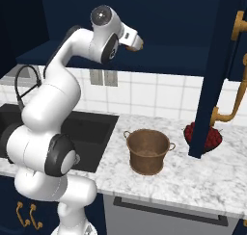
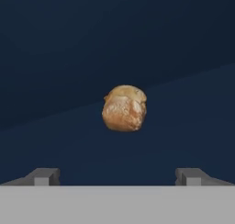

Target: Open the cabinet, pick up the bread from the cabinet and place it in the basket. Then move the basket to the dining counter.

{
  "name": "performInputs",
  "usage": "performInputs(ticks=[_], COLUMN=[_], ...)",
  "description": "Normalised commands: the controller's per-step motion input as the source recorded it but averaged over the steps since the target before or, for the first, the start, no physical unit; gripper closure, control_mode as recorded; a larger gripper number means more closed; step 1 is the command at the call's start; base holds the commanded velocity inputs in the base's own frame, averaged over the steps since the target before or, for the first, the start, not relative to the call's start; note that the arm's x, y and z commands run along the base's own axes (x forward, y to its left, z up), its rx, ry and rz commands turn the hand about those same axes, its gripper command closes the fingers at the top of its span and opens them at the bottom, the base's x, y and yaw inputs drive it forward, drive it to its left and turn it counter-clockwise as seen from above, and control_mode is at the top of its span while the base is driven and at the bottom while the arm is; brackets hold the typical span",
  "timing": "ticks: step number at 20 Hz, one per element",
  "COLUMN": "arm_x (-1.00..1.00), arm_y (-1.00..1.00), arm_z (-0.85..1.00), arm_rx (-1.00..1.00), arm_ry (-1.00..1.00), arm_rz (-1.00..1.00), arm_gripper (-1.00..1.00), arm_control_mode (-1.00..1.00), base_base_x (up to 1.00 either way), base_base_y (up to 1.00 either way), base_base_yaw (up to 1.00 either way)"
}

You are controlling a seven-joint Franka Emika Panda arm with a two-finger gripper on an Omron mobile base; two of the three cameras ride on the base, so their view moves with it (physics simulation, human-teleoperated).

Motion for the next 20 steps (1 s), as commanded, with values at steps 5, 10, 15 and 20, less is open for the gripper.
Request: performInputs(ticks=[5, 10, 15, 20], arm_x=[0.06, 0.23, 0.51, 0.3], arm_y=[0.05, 0.22, 0.02, -0.12], arm_z=[-0.04, -0.11, 0.0, -0.04], arm_rx=[-0.07, -0.1, -0.02, 0.0], arm_ry=[0.0, 0.03, 0.08, 0.02], arm_rz=[0.0, -0.03, -0.04, -0.01], arm_gripper=[-1.0, -1.0, -1.0, -1.0], arm_control_mode=[-1.0, -1.0, -1.0, -1.0], base_base_x=[0.0, 0.0, 0.0, 0.0], base_base_y=[0.0, 0.0, 0.0, 0.0], base_base_yaw=[0.0, 0.0, 0.0, 0.0])
